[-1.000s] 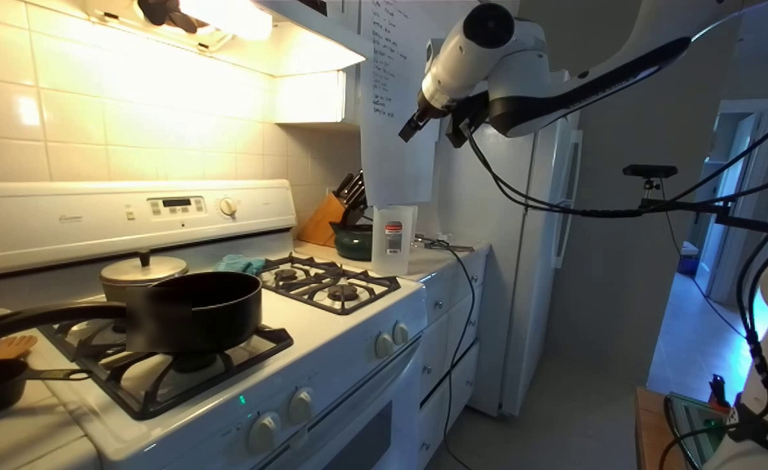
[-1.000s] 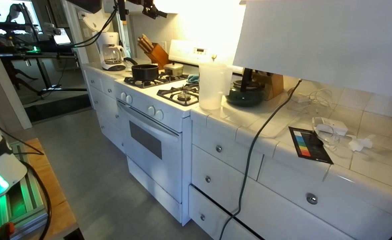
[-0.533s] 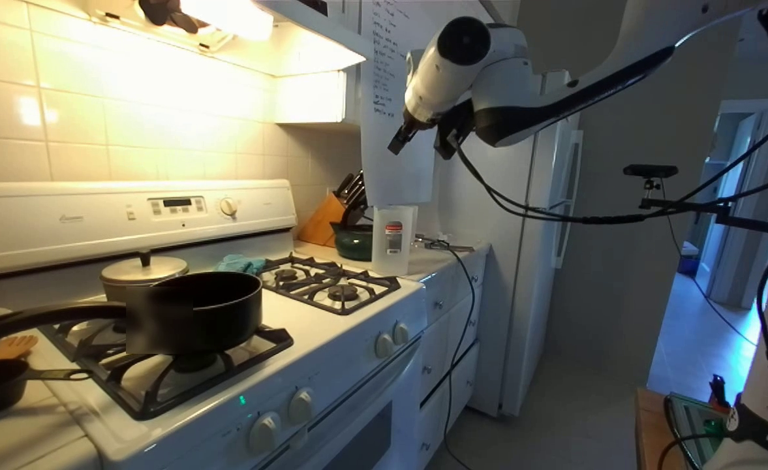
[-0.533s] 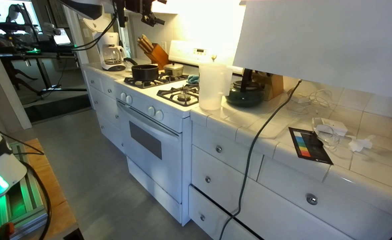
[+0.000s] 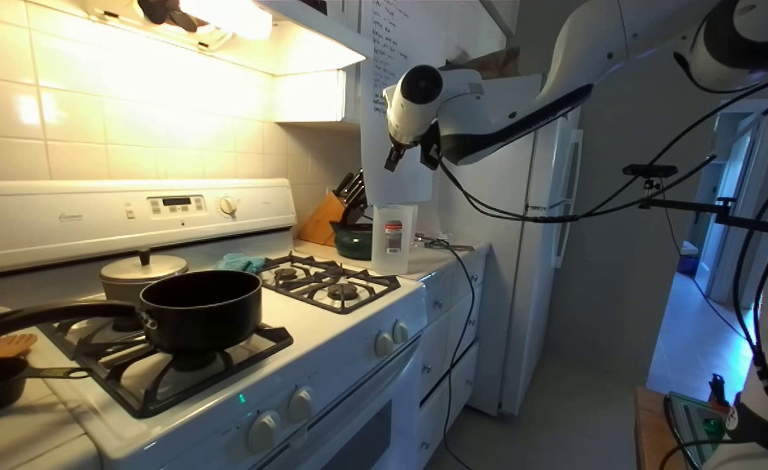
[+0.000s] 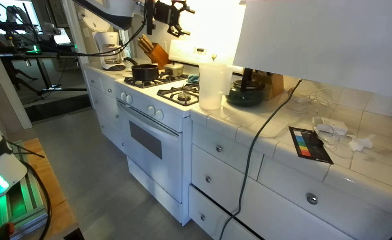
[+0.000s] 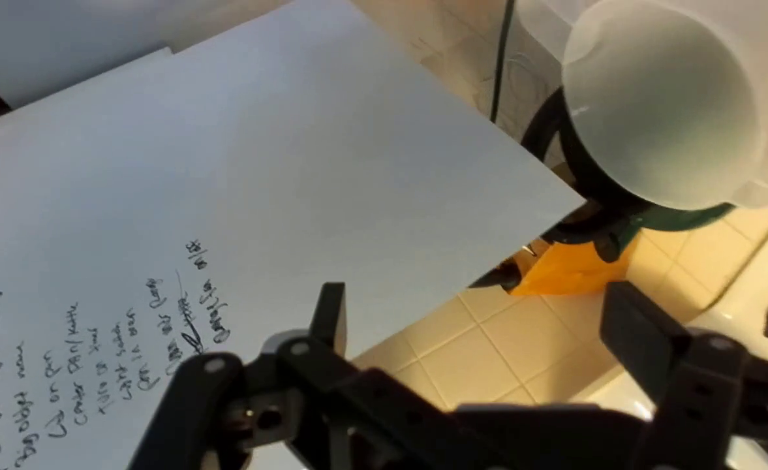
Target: Move the jar and the kettle to the left
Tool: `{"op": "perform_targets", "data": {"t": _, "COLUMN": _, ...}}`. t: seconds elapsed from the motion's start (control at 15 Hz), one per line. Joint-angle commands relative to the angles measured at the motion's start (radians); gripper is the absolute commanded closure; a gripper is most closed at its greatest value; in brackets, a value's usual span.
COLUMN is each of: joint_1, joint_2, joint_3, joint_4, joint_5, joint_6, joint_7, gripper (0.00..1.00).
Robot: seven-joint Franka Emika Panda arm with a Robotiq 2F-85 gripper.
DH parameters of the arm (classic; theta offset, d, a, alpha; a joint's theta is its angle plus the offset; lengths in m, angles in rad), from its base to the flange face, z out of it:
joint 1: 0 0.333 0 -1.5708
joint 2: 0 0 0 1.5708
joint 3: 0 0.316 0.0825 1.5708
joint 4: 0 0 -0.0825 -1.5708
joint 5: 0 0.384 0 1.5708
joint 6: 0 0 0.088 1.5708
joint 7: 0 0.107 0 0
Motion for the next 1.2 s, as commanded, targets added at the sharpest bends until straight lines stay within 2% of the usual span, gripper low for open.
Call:
{"op": "perform_targets", "data": {"t": 0.0, "joint_1": -0.017, "joint_2": 0.141, "joint_3": -0.064, "joint_4": 0.207, "joint_5": 0.063, "joint_6": 0.091, "joint_7": -0.076, "gripper": 0.00}}
{"op": "perform_targets", "data": {"t": 0.2, "joint_1": -0.034, "joint_2": 0.251, "joint_3": -0.076, "joint_4": 0.327, "joint_5": 0.187, "joint_6": 0.179, "joint_7": -0.184, "gripper": 0.00}}
{"op": "perform_targets", "data": {"t": 0.4, "joint_1": -0.053, "joint_2": 0.336, "joint_3": -0.074, "joint_4": 0.411, "joint_5": 0.356, "joint_6": 0.228, "joint_7": -0.387, "gripper": 0.00}}
{"op": "perform_targets", "data": {"t": 0.53, "joint_1": -0.037, "joint_2": 0.380, "joint_3": -0.098, "joint_4": 0.480, "joint_5": 0.393, "joint_6": 0.213, "joint_7": -0.452, "gripper": 0.00}}
{"op": "perform_targets", "data": {"t": 0.6, "joint_1": -0.010, "joint_2": 0.316, "joint_3": -0.125, "joint_4": 0.376, "joint_5": 0.357, "joint_6": 0.212, "joint_7": -0.371, "gripper": 0.00}}
{"op": "perform_targets", "data": {"t": 0.93, "joint_1": 0.007, "joint_2": 0.347, "joint_3": -0.146, "joint_4": 0.406, "joint_5": 0.353, "joint_6": 0.212, "joint_7": -0.371, "gripper": 0.00}}
{"op": "perform_targets", "data": {"t": 1.13, "joint_1": -0.027, "joint_2": 0.430, "joint_3": -0.116, "joint_4": 0.488, "joint_5": 0.424, "joint_6": 0.275, "joint_7": -0.488, "gripper": 0.00}}
